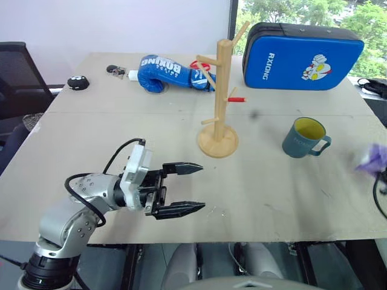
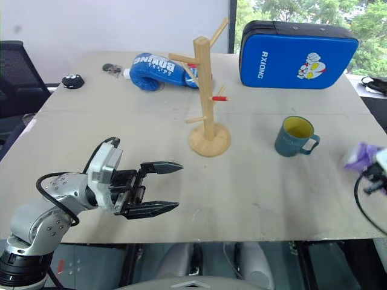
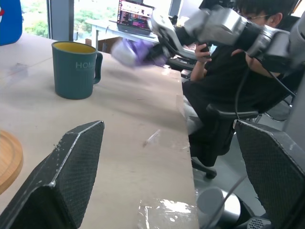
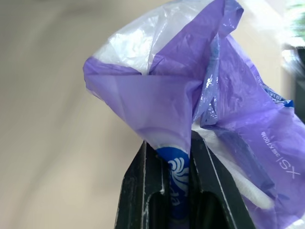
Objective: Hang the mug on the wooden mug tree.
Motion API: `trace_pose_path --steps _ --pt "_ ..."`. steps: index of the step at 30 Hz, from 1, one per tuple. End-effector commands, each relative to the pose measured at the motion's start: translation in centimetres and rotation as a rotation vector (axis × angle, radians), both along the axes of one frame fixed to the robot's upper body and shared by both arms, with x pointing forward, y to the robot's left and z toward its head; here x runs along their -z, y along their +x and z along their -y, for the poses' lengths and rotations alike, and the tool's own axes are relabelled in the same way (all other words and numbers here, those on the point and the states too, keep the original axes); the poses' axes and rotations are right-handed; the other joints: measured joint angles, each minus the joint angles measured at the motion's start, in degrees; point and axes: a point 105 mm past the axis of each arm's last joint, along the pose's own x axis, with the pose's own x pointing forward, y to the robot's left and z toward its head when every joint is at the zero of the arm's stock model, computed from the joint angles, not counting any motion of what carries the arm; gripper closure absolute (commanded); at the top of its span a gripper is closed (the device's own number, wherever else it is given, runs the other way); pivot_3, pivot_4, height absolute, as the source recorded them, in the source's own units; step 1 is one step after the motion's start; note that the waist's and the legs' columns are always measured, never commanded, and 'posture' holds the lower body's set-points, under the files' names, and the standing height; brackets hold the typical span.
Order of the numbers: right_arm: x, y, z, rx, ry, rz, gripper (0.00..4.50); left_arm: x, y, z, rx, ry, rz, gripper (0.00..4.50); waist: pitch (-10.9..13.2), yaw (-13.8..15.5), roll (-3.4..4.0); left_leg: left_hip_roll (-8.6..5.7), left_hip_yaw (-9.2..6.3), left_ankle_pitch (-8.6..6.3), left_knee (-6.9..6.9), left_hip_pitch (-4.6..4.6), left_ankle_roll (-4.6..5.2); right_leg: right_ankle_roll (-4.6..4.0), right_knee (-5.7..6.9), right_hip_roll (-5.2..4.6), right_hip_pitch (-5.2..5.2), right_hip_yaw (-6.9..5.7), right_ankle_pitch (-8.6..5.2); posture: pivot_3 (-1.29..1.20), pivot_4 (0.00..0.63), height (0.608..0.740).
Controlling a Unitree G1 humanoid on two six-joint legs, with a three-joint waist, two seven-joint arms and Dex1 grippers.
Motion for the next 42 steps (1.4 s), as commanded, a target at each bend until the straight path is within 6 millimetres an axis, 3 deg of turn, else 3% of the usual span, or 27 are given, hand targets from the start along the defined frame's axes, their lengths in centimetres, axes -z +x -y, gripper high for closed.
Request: trace_pose_path --steps 1,4,6,8,11,14,18,21,30,42 --pt "1.4 2.9 0.2 -0.023 -0.024 -0.027 3.73 -1.0 0.0 0.5 -0.009 -0.009 0.069 0.00 0.07 0.03 0.05 0.01 0.02 0.00 -0.05 0.04 0.00 -0.16 0.00 0.04 0.01 0.05 0.09 0.00 0.150 0.740" --pt "1.4 4.0 0.4 -0.049 -0.041 -0.038 2.53 -1.3 0.1 0.6 -0.030 -0.016 0.085 0.00 0.09 0.82 0.27 -0.03 -0.02 0.00 -0.20 -0.02 -0.01 -0.17 0.00 0.07 -0.04 0.08 0.12 0.00 0.150 0.740" --pt "-0.1 3.7 0.6 -0.091 -0.077 -0.011 1.60 -1.6 0.2 0.4 -0.067 -0.031 0.092 0.00 0.08 1.37 0.42 0.00 -0.14 0.02 -0.22 -0.41 -0.04 0.04 -0.02 0.02 -0.33 0.07 0.19 0.00 0.150 0.740" --pt "-2.4 2.1 -0.7 -0.155 0.017 0.025 0.65 -1.7 0.2 0.2 -0.093 -0.039 0.088 0.00 0.08 1.99 0.59 0.00 -0.17 0.15 -0.22 -0.74 -0.28 0.17 -0.06 -0.09 -0.57 0.07 0.14 0.00 0.150 0.740" --pt "-3.7 -1.9 -3.3 -0.237 0.141 -0.025 0.65 -1.4 0.0 -0.1 -0.105 -0.024 0.083 0.00 0.06 2.15 0.67 -0.05 -0.19 0.12 -0.25 -0.89 -0.25 0.41 -0.18 -0.26 -0.59 -0.01 -0.01 0.00 0.150 0.740" --pt "-3.2 -3.8 -5.8 -0.198 0.241 0.001 0.65 -1.2 0.1 -0.4 -0.115 -0.024 0.080 0.00 0.01 1.80 0.49 -0.04 -0.29 -0.02 -0.31 -0.70 -0.10 0.43 -0.25 -0.28 -0.33 -0.14 -0.02 0.00 0.150 0.740" --pt "-1.1 -3.9 -8.8 -0.038 0.338 0.132 0.65 -1.2 0.6 -0.4 -0.119 -0.028 0.086 0.00 -0.05 1.49 0.19 0.00 -0.29 -0.14 -0.20 -0.49 0.10 0.27 -0.17 -0.19 -0.24 -0.15 -0.06 0.00 0.150 0.740" --pt "0.1 -3.3 -10.5 0.055 0.391 0.206 0.65 -1.3 0.7 -0.5 -0.112 -0.030 0.089 0.00 0.00 1.46 0.51 0.02 -0.17 0.00 0.03 -0.41 0.00 0.23 0.02 -0.16 -0.25 -0.01 -0.09 0.00 0.150 0.740" --pt "1.4 -1.5 -9.7 0.271 0.436 0.373 0.65 -1.4 0.8 -0.7 -0.099 -0.022 0.095 0.00 -0.04 1.67 0.49 -0.06 -0.19 0.20 0.04 -0.58 -0.16 0.00 0.01 -0.10 -0.33 0.07 0.07 0.00 0.150 0.740" --pt "2.6 1.3 -8.6 0.281 0.393 0.438 0.65 -1.5 0.4 -0.6 -0.105 -0.003 0.111 0.00 -0.03 1.33 0.51 -0.07 -0.18 0.06 -0.14 -0.49 0.09 0.02 -0.02 -0.08 -0.33 0.10 0.04 0.00 0.150 0.740"
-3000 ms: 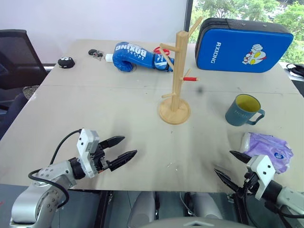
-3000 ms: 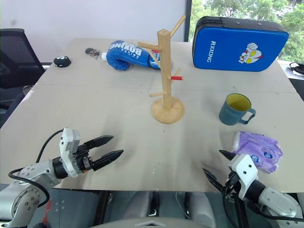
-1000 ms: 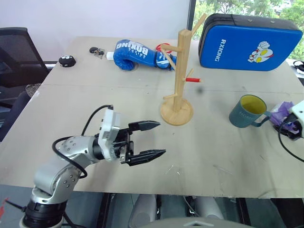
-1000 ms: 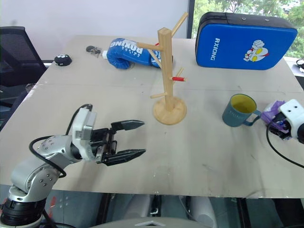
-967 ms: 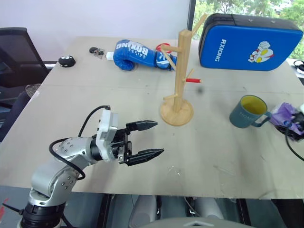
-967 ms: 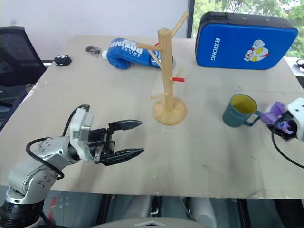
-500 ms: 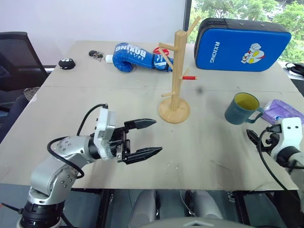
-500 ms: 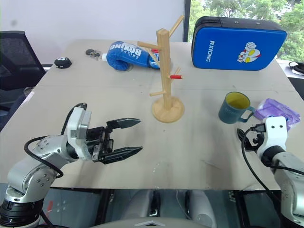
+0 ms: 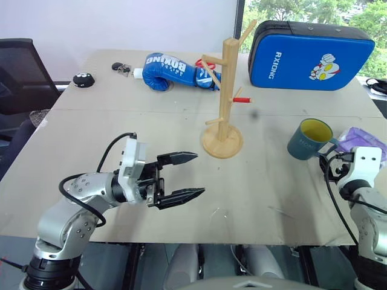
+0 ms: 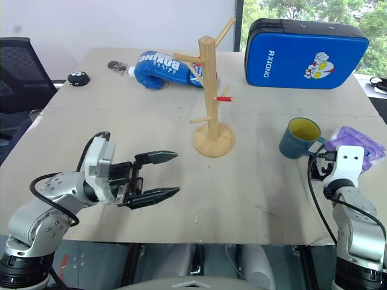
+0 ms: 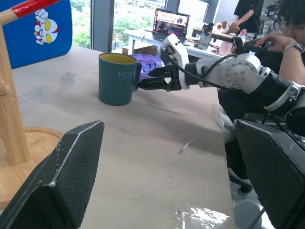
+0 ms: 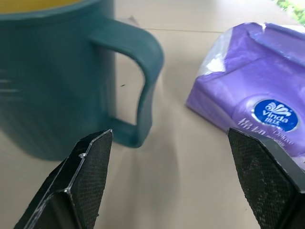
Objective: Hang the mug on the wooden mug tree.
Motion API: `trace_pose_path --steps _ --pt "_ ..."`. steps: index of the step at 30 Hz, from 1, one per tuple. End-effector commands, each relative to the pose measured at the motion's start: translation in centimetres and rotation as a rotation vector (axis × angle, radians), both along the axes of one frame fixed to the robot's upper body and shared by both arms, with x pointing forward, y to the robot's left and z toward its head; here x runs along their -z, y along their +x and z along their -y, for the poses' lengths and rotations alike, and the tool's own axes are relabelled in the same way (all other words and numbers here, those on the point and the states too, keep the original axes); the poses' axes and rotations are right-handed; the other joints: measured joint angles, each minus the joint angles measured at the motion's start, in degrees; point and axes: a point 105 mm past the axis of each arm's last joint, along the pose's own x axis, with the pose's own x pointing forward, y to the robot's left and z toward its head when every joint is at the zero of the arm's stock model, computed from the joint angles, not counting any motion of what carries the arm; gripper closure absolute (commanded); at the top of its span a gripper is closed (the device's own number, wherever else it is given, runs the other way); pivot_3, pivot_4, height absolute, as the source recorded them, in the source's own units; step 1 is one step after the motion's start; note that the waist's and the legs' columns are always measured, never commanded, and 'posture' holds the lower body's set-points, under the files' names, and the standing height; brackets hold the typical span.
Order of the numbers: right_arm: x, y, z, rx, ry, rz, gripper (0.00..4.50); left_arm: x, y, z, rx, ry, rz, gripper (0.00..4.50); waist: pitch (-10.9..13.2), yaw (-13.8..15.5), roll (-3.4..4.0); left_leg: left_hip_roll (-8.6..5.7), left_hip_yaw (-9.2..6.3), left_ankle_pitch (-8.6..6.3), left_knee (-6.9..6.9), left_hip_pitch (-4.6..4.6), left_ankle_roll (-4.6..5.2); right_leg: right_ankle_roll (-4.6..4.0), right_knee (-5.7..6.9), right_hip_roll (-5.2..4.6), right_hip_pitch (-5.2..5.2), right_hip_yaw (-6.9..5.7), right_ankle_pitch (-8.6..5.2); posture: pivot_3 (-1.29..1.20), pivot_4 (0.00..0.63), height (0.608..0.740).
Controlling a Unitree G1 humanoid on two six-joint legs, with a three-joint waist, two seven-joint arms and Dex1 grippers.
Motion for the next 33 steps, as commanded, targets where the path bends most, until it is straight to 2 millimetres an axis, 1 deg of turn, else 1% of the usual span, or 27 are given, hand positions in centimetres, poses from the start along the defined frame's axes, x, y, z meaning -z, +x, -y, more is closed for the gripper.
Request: trace_pose_path --steps 1,4,5,6,7,10,11,14,15,17,19,21,23,26,29,33 --pt "-1.2 1.0 0.4 0.005 -0.046 0.065 0.65 -0.9 -0.5 0.2 0.008 0.008 0.053 0.00 0.00 -0.12 0.00 0.00 0.01 0.00 0.01 0.02 0.00 0.00 0.01 0.00 0.01 0.01 0.00 0.00 0.150 0.740" --pt "-0.7 1.9 0.6 0.004 -0.044 0.064 1.42 -0.9 -0.5 0.3 0.001 0.008 0.057 0.00 0.00 -0.26 0.00 0.00 0.00 0.00 0.01 0.03 0.00 -0.01 0.02 0.01 0.01 0.02 0.00 0.00 0.150 0.740" --pt "-0.2 2.1 0.6 0.001 -0.042 0.045 2.04 -1.0 -0.5 0.3 -0.001 0.007 0.058 0.00 0.00 -0.26 0.00 0.00 0.00 0.00 0.00 0.02 0.00 -0.02 0.02 0.01 0.01 0.03 0.01 0.00 0.150 0.740" --pt "0.1 2.3 0.5 -0.007 -0.042 0.040 2.35 -1.0 -0.5 0.2 -0.004 0.007 0.060 0.00 0.00 -0.27 0.00 0.00 0.00 0.00 0.00 0.01 0.00 -0.02 0.02 0.01 0.00 0.02 0.01 0.00 0.150 0.740" --pt "0.2 2.5 0.5 -0.013 -0.040 0.041 2.83 -1.0 -0.4 0.2 -0.006 0.007 0.061 0.00 0.00 -0.32 0.00 0.00 -0.01 0.01 -0.01 0.01 0.00 -0.01 0.02 0.01 0.00 0.02 0.02 0.00 0.150 0.740" --pt "-0.1 2.9 0.2 -0.042 -0.040 0.065 4.31 -1.1 -0.4 0.1 -0.012 0.007 0.062 0.00 0.00 -0.50 0.00 0.00 0.00 0.01 -0.01 -0.02 -0.01 0.03 0.00 0.01 0.00 0.03 0.03 0.00 0.150 0.740" --pt "-0.5 3.0 0.0 -0.059 -0.041 0.079 4.46 -1.1 -0.4 0.1 -0.015 0.005 0.062 0.00 -0.01 -0.61 -0.02 0.00 0.02 0.01 -0.01 -0.01 -0.01 0.07 0.00 0.01 0.00 0.04 0.05 0.00 0.150 0.740" --pt "-1.6 3.0 -0.7 -0.131 -0.037 0.122 4.46 -1.2 -0.3 -0.1 -0.028 -0.007 0.056 0.00 0.00 -0.62 -0.02 -0.01 0.02 0.00 -0.01 -0.03 0.00 0.06 -0.02 -0.02 0.01 0.04 0.04 0.00 0.150 0.740" --pt "-2.2 2.9 -1.3 -0.177 -0.038 0.141 4.46 -1.2 -0.4 -0.1 -0.031 -0.015 0.048 0.00 0.00 -0.72 -0.01 -0.01 0.02 0.00 -0.01 -0.03 0.00 0.05 -0.02 -0.02 0.01 0.03 0.04 0.00 0.150 0.740" --pt "-5.4 2.3 -4.2 -0.373 -0.059 0.226 4.46 -1.3 0.1 -0.8 -0.108 -0.046 0.067 0.00 0.07 -0.95 0.10 0.00 0.01 0.00 -0.01 -0.02 0.01 0.05 0.00 -0.01 0.00 0.04 0.04 0.00 0.150 0.740" --pt "-7.8 1.4 -7.0 -0.547 -0.095 0.264 4.46 -1.7 0.6 -1.7 -0.183 -0.102 0.105 0.00 0.17 -1.26 0.28 0.01 0.04 -0.01 -0.03 -0.02 0.02 0.13 0.00 -0.02 -0.01 0.08 0.08 0.00 0.150 0.740" --pt "-9.6 0.5 -9.2 -0.675 -0.109 0.274 4.46 -1.9 0.6 -2.6 -0.205 -0.137 0.130 0.00 0.16 -1.44 0.23 0.04 0.03 -0.01 -0.03 0.00 0.02 0.19 0.00 0.01 -0.02 0.08 0.12 0.00 0.150 0.740" --pt "-10.8 -0.5 -11.4 -0.813 -0.169 0.257 4.46 -1.8 0.5 -3.6 -0.221 -0.157 0.132 0.00 0.12 -1.30 0.17 0.08 -0.04 -0.01 -0.04 0.03 0.01 0.17 0.00 0.08 0.00 0.01 0.11 0.00 0.150 0.740" --pt "-12.0 -1.1 -13.2 -0.906 -0.223 0.242 4.46 -1.5 0.1 -4.7 -0.201 -0.159 0.082 0.00 0.10 -1.02 0.05 0.09 -0.07 -0.01 -0.06 0.02 0.01 -0.01 0.01 0.05 0.00 -0.05 0.01 0.00 0.150 0.740" --pt "-13.1 -0.9 -15.1 -0.962 -0.289 0.242 4.46 -1.5 -0.1 -6.0 -0.202 -0.162 0.064 0.00 0.15 -1.08 -0.01 0.04 -0.05 -0.01 -0.04 -0.03 0.01 -0.03 -0.01 -0.03 -0.02 -0.06 0.00 0.00 0.150 0.740" --pt "-14.7 0.7 -17.3 -0.993 -0.311 0.252 4.46 -0.8 -1.0 -7.2 -0.192 -0.156 0.033 0.00 0.16 -1.26 -0.07 0.02 -0.02 -0.02 0.00 -0.07 0.02 -0.03 -0.04 -0.08 -0.03 -0.05 0.00 0.00 0.150 0.740"
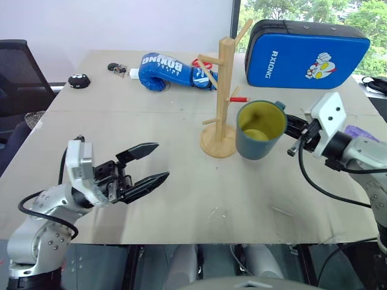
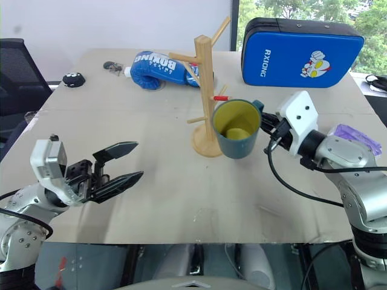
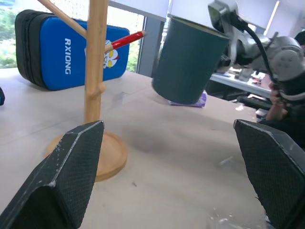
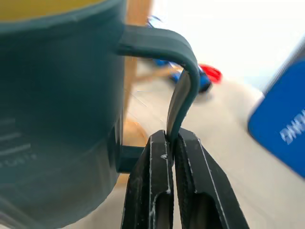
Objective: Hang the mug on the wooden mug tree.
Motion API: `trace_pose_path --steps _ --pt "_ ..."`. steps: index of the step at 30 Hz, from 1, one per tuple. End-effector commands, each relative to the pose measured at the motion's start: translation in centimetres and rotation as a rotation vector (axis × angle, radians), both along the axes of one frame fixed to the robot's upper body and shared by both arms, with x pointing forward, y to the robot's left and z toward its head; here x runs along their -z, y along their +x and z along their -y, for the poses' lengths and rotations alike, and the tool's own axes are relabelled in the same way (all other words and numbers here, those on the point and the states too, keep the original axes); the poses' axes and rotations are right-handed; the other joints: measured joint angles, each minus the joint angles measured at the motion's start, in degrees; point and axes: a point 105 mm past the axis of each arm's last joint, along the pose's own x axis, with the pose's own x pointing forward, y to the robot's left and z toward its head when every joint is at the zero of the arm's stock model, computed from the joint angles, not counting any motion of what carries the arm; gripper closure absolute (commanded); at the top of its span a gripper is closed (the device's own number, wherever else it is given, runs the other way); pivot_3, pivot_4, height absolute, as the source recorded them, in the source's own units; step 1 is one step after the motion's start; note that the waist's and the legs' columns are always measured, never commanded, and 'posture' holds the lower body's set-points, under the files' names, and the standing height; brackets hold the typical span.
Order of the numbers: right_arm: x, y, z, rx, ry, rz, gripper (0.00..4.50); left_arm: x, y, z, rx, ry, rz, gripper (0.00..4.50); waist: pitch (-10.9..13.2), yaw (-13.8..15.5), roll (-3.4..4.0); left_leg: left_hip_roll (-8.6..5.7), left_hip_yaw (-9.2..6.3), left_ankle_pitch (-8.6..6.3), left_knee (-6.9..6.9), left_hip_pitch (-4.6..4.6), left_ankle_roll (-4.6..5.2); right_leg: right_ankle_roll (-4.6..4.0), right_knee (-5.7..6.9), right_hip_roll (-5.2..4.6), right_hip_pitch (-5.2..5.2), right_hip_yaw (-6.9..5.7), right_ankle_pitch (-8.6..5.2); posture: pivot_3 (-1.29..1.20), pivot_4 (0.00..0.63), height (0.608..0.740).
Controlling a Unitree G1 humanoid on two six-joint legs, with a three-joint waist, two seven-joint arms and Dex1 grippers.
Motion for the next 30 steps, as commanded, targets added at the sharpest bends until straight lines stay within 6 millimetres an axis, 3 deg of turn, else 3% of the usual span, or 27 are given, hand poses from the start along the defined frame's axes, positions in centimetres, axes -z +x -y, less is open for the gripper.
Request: trace_pose_path --steps 1,12,20,23,26,30 --pt "-2.1 0.8 -1.1 -0.009 -0.012 0.060 4.46 -0.2 -0.8 -0.7 0.015 0.011 0.021 0.00 0.03 -0.34 0.04 0.00 0.07 0.00 -0.01 -0.05 0.00 0.00 0.01 -0.01 -0.09 0.04 0.00 0.00 0.150 0.740" --pt "-3.4 3.7 -3.4 -0.062 -0.040 0.063 4.46 -1.3 -2.5 -2.1 -0.040 -0.040 0.030 0.00 0.05 -0.49 0.00 0.02 0.07 0.00 -0.05 -0.13 -0.01 -0.01 -0.01 -0.05 -0.17 0.00 0.01 0.00 0.150 0.740" --pt "-1.7 5.4 -4.4 -0.106 -0.115 0.008 4.46 -3.3 -1.9 -2.5 -0.109 -0.078 0.051 0.00 0.04 -0.15 -0.01 0.03 0.02 0.01 -0.05 -0.13 -0.01 -0.01 0.02 -0.06 -0.17 -0.06 0.01 0.00 0.150 0.740" --pt "-1.9 5.7 -3.4 -0.084 -0.112 0.018 3.12 -3.9 -1.9 -1.9 -0.093 -0.098 0.048 0.00 0.04 -0.27 -0.01 0.02 0.06 0.01 -0.04 -0.14 -0.01 -0.01 0.01 -0.06 -0.18 -0.04 0.02 0.00 0.150 0.740" --pt "-2.2 4.6 -2.2 -0.110 -0.083 0.023 2.02 -4.0 -2.0 -1.5 -0.082 -0.100 0.039 0.00 0.04 -0.16 -0.01 0.02 0.03 0.02 -0.06 -0.14 -0.04 0.02 0.02 -0.06 -0.18 -0.06 0.03 0.00 0.150 0.740" --pt "-2.1 2.7 0.0 -0.129 -0.050 0.022 2.02 -2.9 -1.4 -0.7 -0.094 -0.073 -0.037 0.00 0.05 -0.06 -0.01 0.01 0.00 0.02 -0.14 -0.17 -0.06 0.04 -0.03 -0.06 -0.18 -0.08 0.04 0.00 0.150 0.740"
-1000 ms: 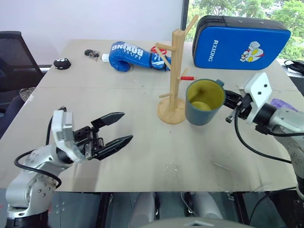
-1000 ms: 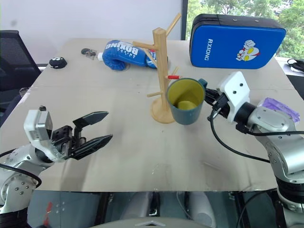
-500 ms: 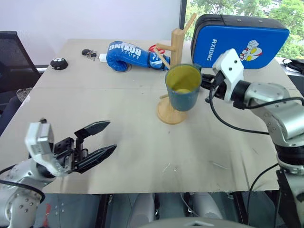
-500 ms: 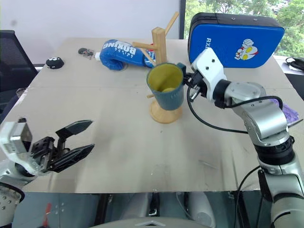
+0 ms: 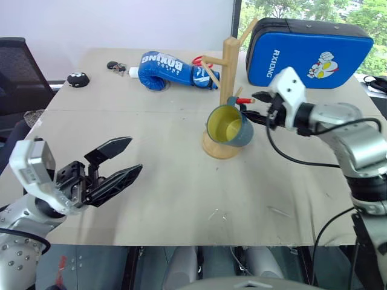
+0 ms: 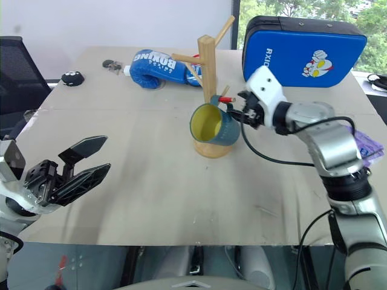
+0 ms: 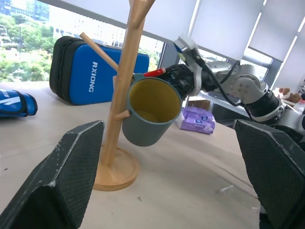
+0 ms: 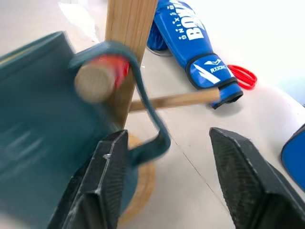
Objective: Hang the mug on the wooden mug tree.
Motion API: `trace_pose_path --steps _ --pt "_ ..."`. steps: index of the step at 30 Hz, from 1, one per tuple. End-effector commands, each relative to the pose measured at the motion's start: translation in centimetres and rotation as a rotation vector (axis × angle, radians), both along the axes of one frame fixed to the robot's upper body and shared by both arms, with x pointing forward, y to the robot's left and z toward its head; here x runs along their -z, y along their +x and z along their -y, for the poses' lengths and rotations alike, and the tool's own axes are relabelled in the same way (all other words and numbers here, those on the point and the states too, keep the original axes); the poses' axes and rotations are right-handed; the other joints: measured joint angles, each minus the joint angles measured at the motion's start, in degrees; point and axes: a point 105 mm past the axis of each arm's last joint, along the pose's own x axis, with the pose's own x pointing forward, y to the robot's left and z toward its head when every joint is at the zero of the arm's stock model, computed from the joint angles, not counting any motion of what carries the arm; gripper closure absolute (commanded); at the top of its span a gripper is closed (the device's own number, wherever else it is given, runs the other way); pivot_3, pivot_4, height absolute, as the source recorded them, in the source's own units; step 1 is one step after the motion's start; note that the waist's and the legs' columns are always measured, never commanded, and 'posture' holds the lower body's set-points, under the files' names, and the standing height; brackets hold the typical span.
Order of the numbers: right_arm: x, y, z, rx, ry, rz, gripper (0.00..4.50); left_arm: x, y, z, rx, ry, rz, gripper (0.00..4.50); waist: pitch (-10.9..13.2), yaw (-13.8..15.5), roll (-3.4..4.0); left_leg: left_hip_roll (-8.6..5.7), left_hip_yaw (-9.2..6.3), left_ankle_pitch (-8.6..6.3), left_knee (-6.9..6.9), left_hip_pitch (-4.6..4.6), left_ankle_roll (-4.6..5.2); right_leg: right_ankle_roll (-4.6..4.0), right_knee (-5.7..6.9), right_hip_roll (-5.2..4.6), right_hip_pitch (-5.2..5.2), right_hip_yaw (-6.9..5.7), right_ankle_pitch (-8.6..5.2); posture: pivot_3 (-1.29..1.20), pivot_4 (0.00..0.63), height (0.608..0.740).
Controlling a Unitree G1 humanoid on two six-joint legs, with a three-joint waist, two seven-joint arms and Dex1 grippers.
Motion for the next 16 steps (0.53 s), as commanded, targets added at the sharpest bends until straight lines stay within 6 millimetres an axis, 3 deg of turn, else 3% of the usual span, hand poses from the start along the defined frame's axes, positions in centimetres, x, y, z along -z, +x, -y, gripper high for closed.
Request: trace_pose_path --steps 1,9,12,16 --pt "-1.8 -2.4 2.0 -0.031 0.050 0.066 2.02 1.0 0.4 1.3 -0.019 0.069 -0.065 0.00 0.00 0.07 0.00 0.00 0.01 0.00 -0.01 0.00 0.00 0.03 -0.01 0.00 0.00 0.01 0.02 0.00 0.150 0.740" --pt "4.8 -6.9 8.8 0.182 0.051 -0.092 2.02 5.6 2.9 1.1 -0.228 0.225 -0.161 0.00 0.00 0.55 -0.03 -0.02 -0.03 -0.02 -0.04 0.11 0.04 -0.04 -0.04 0.03 0.14 0.02 -0.04 0.00 0.150 0.740" --pt "7.0 -8.5 9.9 0.257 0.079 -0.123 2.02 6.9 3.6 0.6 -0.301 0.278 -0.176 0.00 0.00 0.47 -0.03 0.01 0.01 -0.02 -0.04 0.19 0.04 -0.04 -0.02 0.09 0.16 0.09 -0.04 0.00 0.150 0.740" --pt "9.6 -10.6 10.0 0.292 0.111 -0.155 2.02 8.3 4.5 0.0 -0.332 0.345 -0.198 0.00 -0.01 0.30 -0.02 0.02 0.04 -0.01 0.00 0.32 0.04 -0.01 0.03 0.10 0.21 0.14 -0.05 0.00 0.150 0.740"
